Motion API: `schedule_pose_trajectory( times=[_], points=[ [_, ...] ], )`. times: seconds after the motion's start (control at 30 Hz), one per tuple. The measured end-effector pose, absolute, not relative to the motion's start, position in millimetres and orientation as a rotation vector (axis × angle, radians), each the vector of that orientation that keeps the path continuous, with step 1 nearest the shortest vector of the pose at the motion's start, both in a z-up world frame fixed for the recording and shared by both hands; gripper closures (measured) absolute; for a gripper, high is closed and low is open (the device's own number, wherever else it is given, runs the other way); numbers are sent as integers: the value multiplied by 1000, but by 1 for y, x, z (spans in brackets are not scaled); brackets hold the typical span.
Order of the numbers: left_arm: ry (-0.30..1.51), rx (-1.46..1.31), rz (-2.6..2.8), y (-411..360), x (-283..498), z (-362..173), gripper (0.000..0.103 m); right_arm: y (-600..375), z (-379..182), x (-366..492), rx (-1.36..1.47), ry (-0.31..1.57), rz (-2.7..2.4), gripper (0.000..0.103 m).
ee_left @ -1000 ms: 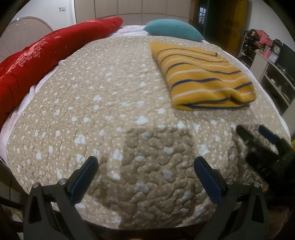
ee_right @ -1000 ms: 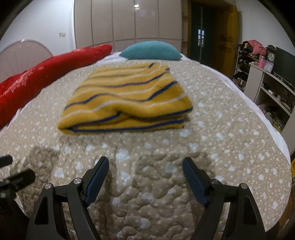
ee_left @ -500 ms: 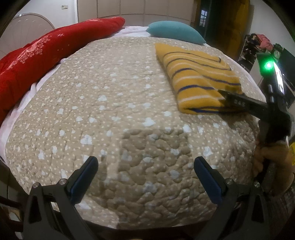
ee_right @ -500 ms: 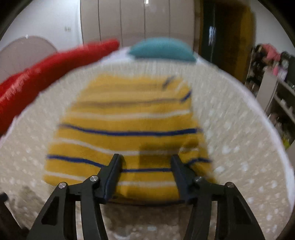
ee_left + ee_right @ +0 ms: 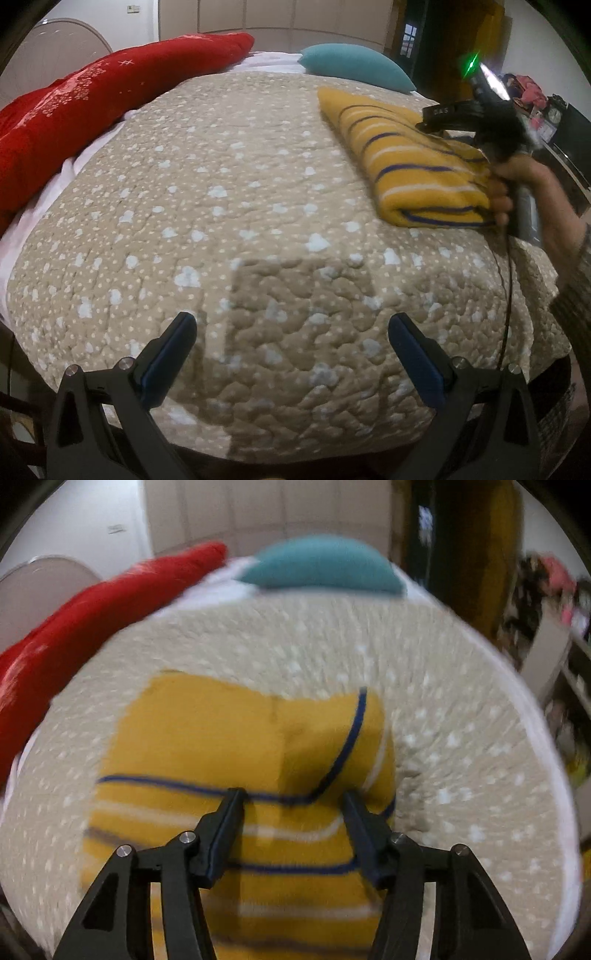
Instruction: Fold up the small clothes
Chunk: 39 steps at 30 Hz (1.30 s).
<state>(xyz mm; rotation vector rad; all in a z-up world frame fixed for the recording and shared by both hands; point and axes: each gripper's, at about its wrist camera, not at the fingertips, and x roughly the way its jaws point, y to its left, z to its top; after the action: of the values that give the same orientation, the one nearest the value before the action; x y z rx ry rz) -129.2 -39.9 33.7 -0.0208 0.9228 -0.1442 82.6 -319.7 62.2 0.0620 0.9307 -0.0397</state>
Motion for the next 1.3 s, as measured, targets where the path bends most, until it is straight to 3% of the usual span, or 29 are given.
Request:
schedule_pose_trajectory(
  times=[0.03,0.13,0.4,0.67,1.3],
  points=[
    [920,-22,-139,-38,-130,34,0,-325,59,89,87,929,-56,20],
    [922,-29,-120,-31,-130,33,0,-336,54,103,146,961,-64,13],
    [902,-28,-114,-34,-133,41,0,-340,94,5,202,811,-42,15],
    [874,46,-147,-70,-131,59,0,-332,72,-126,121,739,-110,15],
    [934,115,-186,-117,-137,45,0,-313,45,-155,-1,680,-117,15]
  ],
)
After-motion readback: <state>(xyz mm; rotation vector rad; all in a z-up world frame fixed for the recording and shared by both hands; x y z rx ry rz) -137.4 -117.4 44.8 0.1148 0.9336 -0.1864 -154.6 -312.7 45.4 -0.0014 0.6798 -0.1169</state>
